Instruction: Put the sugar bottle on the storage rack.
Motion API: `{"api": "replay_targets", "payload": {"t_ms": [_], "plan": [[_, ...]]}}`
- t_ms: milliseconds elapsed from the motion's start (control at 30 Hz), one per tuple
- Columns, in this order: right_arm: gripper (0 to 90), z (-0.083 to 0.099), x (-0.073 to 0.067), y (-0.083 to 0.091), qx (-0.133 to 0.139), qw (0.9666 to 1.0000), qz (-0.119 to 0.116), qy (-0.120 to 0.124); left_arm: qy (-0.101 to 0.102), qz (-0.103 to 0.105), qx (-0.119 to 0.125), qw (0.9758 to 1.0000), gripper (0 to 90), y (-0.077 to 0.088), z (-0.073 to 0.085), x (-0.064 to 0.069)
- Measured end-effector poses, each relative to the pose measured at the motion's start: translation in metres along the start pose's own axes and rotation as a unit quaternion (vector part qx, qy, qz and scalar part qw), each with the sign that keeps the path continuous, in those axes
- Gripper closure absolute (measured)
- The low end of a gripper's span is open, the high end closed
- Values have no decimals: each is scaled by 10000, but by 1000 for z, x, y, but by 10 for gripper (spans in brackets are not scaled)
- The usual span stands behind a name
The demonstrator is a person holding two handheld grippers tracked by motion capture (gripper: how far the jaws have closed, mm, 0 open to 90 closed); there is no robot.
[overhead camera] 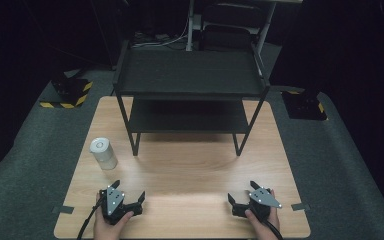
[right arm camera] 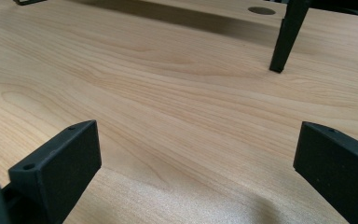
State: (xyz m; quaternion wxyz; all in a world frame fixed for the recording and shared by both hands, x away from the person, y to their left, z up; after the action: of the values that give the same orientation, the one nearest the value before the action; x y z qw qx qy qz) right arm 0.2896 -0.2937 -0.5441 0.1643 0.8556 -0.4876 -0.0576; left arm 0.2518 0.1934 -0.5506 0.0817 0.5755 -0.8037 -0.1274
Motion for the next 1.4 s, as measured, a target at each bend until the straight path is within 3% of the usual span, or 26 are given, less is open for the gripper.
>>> {"api": "replay_targets", "payload": {"t_ms": [700, 933, 1200, 1333, 1400], "plan": [[1, 0, -1, 0, 8, 9999, -84, 89, 7, -13, -8, 10000, 5, 0, 0, 0], [1, 0, 0, 0, 27, 9999, -101, 83, 0, -16, 97, 10000, 5, 3, 1, -1], [1, 0, 0, 0, 26, 9999, -104, 54, 92, -59, 525, 9986, 6, 17, -14, -4], [1, 0, 0, 0, 26, 9999, -113, 54, 116, -107, 761, 9970, 5, 27, -23, -7], [1, 0, 0, 0, 19, 9999, -100, 43, 123, -237, 927, 9953, 5, 34, -28, -10]]}}
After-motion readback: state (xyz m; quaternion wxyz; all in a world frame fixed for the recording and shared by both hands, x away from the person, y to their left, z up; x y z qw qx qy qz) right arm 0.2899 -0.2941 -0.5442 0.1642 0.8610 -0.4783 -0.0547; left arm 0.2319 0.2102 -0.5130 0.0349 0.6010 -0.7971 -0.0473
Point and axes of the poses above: each handheld gripper's, and its own axes: y roughly backward along the jaws, z roughly out of its underside, x roughly to its right, the point moved 10 cm from there along -y, roughly forward along the jaws, and after that the axes turned 4 degrees about x, right-handed, at the moved point
